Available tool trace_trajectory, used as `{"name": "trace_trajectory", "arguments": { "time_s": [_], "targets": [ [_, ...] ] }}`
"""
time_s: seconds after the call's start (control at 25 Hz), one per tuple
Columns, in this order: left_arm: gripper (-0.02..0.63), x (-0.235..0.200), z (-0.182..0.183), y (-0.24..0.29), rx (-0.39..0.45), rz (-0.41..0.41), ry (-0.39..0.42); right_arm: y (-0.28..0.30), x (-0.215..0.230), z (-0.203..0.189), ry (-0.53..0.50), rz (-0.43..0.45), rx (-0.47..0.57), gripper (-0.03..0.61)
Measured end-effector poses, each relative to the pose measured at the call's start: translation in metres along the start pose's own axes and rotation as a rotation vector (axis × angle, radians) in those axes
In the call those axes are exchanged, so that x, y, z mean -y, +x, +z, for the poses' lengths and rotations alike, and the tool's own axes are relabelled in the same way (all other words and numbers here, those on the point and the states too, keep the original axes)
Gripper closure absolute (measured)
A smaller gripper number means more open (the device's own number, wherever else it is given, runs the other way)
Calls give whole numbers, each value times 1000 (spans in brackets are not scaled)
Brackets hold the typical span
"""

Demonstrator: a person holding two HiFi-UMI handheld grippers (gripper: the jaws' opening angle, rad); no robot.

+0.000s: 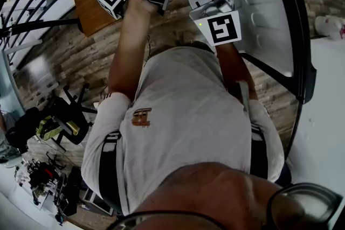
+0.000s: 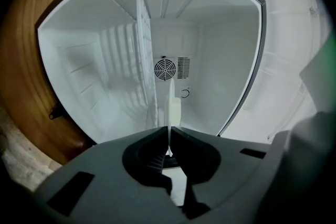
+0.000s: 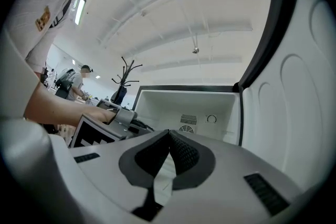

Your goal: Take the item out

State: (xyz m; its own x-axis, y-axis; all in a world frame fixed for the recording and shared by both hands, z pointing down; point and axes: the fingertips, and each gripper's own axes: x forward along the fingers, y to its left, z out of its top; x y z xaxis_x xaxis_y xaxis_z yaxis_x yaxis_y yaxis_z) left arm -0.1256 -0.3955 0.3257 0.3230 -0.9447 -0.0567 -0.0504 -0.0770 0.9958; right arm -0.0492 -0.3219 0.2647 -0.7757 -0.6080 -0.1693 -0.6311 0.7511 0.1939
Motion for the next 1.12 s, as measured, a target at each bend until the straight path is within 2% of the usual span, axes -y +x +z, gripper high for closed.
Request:
{"name": "trace_trajectory", "arguments": {
  "time_s": [0.2,0.44,0.76,1.12],
  "targets": [
    [586,5,-1,-9,9,-17,3,1,1,0,18,13,6,545],
    [586,-11,-4,-95,9,-30,19,-23,-74,0,24,15,21,545],
    [586,-19,-28,-111,0,-24,30,-43,-81,-5,26,18,25,545],
    [586,-17,-29,-112,-11,-24,27,-42,-82,-2,14,9,24,545]
  ]
}}
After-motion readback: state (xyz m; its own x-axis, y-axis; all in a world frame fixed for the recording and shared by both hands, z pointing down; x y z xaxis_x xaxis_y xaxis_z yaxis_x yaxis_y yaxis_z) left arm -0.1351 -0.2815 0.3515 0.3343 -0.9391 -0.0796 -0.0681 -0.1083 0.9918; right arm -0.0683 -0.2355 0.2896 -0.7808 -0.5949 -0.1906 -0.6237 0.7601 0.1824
